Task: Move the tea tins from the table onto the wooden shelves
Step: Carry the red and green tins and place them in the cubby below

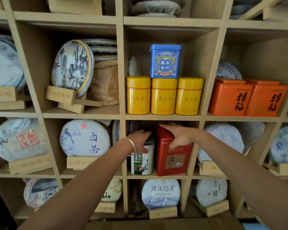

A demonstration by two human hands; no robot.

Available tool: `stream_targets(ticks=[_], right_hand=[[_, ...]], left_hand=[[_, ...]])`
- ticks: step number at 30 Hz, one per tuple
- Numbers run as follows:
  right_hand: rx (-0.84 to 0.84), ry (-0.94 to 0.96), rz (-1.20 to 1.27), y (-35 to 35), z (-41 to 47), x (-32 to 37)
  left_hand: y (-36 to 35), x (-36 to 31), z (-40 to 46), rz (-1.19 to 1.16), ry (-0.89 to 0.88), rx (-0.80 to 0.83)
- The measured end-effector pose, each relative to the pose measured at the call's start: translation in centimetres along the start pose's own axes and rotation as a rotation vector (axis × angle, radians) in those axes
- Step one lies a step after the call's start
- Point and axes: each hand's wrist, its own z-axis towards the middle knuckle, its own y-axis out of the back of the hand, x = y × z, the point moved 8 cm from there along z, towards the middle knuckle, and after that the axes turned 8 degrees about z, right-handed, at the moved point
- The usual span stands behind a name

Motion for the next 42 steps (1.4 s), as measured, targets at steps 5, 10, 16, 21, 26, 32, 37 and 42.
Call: stream_targets(ticks=[5, 10, 16, 21, 26, 32, 37, 42], right_hand=[[-0.139, 0.034, -0.146, -0.7, 0.9, 0.5], [-0.208, 0.034, -0.111, -0.5, 1.2, 0.4], [-0.238, 0.019, -0.076, -0.4, 1.1, 0.4], [-0.240, 0.002, -0.103, -0.6, 1.2, 0.7], [-0.282, -0.013, -0.087, -0.7, 0.8, 0.8], [-0.318, -0.016, -0.108, -0.7, 0.6, 1.0], [-0.486, 0.085, 0.008, 1.3, -2.1, 1.4], [-0.684, 0.244, 0.202, -1.1, -7.9, -0.6]], left_hand=[[-1.1, -0.1, -0.5, 0.099, 0.029, -0.042], [-1.1, 0.1, -0.4, 0.091, 0.061, -0.078], [-1.1, 0.0, -0.3, 0.084, 0.065, -0.069], [-1.0, 0.0, -0.1, 0.076, 0.062, -0.067], [-1.2, 0.1, -0.1, 0.070, 0.056, -0.073], [-1.1, 0.2, -0.1, 0.056, 0.066, -0.094], [0.2, -0.3, -1.3, -0.038, 0.063, -0.246], [1.4, -2.5, -3.0, -0.086, -0.041, -0.456]])
